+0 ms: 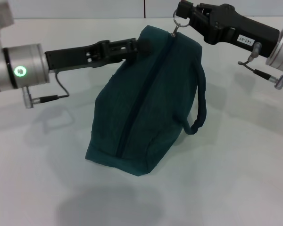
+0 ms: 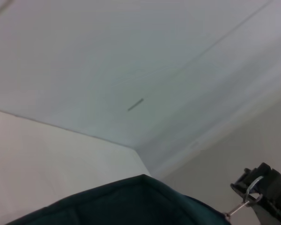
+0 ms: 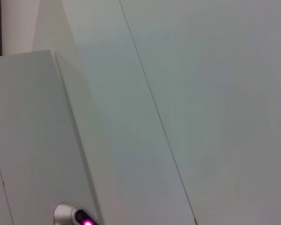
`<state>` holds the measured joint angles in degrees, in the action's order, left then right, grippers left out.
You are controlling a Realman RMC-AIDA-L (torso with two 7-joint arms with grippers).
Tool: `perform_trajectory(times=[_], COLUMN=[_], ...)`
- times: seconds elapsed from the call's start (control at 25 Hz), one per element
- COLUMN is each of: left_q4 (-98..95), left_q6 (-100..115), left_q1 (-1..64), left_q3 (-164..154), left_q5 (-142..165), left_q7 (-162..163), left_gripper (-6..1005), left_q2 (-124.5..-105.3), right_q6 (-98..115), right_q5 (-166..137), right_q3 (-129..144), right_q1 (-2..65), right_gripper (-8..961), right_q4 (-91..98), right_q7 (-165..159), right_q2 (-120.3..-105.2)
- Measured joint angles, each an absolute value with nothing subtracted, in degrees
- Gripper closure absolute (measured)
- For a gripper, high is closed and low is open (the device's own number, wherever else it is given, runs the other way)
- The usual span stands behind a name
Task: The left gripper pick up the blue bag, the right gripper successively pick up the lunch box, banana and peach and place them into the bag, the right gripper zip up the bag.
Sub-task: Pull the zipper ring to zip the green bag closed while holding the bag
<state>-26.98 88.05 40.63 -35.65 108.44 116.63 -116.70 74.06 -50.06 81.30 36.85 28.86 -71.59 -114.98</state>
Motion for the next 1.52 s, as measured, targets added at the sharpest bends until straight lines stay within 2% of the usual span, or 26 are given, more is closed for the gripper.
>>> perform_trajectory(times=[0.2, 0.44, 0.68, 0.88, 1.08, 1.4, 1.52], left_q4=[-27.1, -27.5, -32.5, -32.9, -33.0, -33.0, -33.0], left_q6=[88.0, 87.4, 87.4, 87.4, 87.5, 87.4, 87.7], left_q1=[42.4, 42.6, 41.0, 40.8, 41.0, 41.4, 41.7], left_q3=[-37.6, -38.3, -40.2, -40.5, -41.3, -42.1, -42.1], left_q5=[108.9, 108.9, 109.0, 108.7, 108.9, 108.5, 108.4], left_q7=[118.1, 118.2, 118.0, 117.7, 117.6, 115.9, 115.3], left_gripper=[107, 156, 206, 398, 633, 802, 823], left_q2=[-116.72, -116.72, -117.9, -118.03, -118.04, -118.13, -118.13], right_q6=[74.6, 74.9, 75.2, 75.9, 76.3, 77.4, 77.8], right_q5=[-49.8, -49.6, -49.6, -49.6, -49.6, -49.6, -49.5], right_q3=[81.3, 81.3, 81.1, 80.5, 80.4, 79.5, 78.3], right_q1=[36.7, 36.0, 35.4, 35.2, 34.7, 33.8, 33.2], right_gripper=[916, 915, 914, 913, 912, 910, 909], right_q4=[28.4, 28.5, 28.7, 28.5, 28.5, 28.5, 28.3], right_q7=[-71.2, -71.1, -71.1, -71.1, -71.2, -71.5, -72.6], right_q2=[-115.03, -115.13, -115.14, -115.17, -115.21, -115.31, -115.31])
